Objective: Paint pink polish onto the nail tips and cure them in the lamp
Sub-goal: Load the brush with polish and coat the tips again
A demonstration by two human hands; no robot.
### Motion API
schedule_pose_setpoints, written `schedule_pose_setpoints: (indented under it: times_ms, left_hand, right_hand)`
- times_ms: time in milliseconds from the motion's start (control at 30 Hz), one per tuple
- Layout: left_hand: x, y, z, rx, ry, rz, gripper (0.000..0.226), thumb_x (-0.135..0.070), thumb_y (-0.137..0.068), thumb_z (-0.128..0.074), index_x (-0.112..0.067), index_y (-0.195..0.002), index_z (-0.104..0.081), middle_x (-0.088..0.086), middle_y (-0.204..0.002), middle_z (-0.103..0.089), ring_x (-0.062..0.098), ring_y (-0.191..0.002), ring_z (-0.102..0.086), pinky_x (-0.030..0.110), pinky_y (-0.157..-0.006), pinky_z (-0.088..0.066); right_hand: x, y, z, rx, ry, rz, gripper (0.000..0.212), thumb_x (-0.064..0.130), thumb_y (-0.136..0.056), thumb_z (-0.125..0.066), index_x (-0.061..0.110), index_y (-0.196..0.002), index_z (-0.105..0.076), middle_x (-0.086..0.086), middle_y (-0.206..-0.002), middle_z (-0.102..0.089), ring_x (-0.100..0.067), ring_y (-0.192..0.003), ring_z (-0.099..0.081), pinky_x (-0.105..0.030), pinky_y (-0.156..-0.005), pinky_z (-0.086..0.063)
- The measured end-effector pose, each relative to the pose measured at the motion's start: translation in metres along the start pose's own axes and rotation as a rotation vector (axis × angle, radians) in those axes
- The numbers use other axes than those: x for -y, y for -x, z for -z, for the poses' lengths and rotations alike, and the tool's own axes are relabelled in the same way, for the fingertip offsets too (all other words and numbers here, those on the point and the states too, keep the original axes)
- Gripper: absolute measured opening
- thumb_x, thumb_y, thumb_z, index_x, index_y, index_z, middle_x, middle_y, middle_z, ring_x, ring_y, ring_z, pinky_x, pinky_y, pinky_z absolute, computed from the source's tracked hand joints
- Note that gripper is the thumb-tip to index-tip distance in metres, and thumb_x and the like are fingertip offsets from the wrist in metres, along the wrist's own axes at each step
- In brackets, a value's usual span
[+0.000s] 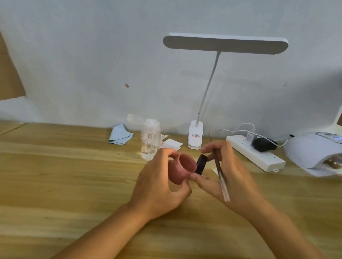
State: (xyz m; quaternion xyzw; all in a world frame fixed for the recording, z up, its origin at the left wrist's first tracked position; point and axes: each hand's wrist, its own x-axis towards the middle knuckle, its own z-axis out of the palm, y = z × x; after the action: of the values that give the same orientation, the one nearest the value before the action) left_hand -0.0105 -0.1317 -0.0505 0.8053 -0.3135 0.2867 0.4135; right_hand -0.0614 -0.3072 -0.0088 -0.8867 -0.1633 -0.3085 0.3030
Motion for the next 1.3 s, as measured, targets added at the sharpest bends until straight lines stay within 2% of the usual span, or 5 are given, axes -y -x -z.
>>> schedule_pose_setpoints:
  times_ms: [233, 767, 1000, 1133, 1300]
  left_hand:
    - [-0.001, 0.0, 0.005, 0.078, 0.118, -0.042, 0.048, -0.036, -0.078, -0.057, -0.029, -0.123, -0.044, -0.015, -0.109, -0.06, 0.005, -0.094, -0.06, 0.025, -0.076, -0.05]
    - [-0.012, 0.003, -0.008, 0.137, 0.276, 0.097, 0.066, -0.046, -0.072, -0.061, -0.039, -0.131, -0.033, -0.011, -0.088, -0.062, 0.009, -0.076, -0.065, 0.03, -0.066, -0.053]
    - [-0.015, 0.007, -0.009, 0.087, 0.02, -0.084, 0.074, -0.049, -0.074, -0.057, -0.03, -0.138, -0.026, -0.014, -0.107, -0.062, 0.004, -0.09, -0.06, 0.017, -0.079, -0.046]
    - [-0.014, 0.007, -0.009, 0.117, -0.028, -0.124, 0.074, -0.049, -0.075, -0.057, -0.027, -0.139, -0.025, -0.012, -0.112, -0.063, 0.005, -0.096, -0.059, 0.016, -0.083, -0.043]
    - [-0.011, 0.004, -0.01, 0.126, 0.085, 0.0, 0.071, -0.052, -0.073, -0.058, -0.037, -0.134, -0.025, -0.018, -0.102, -0.058, 0.003, -0.088, -0.059, 0.026, -0.075, -0.051]
  right_hand:
    - [0.005, -0.002, -0.003, 0.027, -0.704, -0.309, 0.049, 0.021, -0.071, -0.079, 0.011, -0.111, -0.052, -0.005, -0.109, -0.067, -0.012, -0.101, -0.067, -0.026, -0.081, -0.056]
    - [0.001, -0.003, -0.007, 0.043, -0.536, -0.241, 0.039, 0.042, -0.067, -0.079, 0.021, -0.096, -0.063, -0.004, -0.096, -0.073, -0.022, -0.096, -0.069, -0.044, -0.088, -0.056]
    - [0.006, 0.002, -0.009, -0.086, -0.117, -0.159, 0.048, 0.072, -0.072, -0.058, 0.026, -0.084, -0.053, 0.004, -0.069, -0.061, -0.014, -0.062, -0.057, -0.031, -0.056, -0.047]
    - [0.009, 0.003, -0.005, -0.058, 0.11, -0.141, 0.053, 0.077, -0.077, -0.042, 0.025, -0.083, -0.05, 0.004, -0.062, -0.06, -0.012, -0.06, -0.058, -0.037, -0.055, -0.048]
    - [0.003, -0.003, 0.011, 0.187, -0.377, -0.266, 0.041, 0.05, -0.08, -0.072, 0.022, -0.107, -0.06, 0.006, -0.102, -0.071, -0.009, -0.101, -0.066, -0.038, -0.087, -0.056]
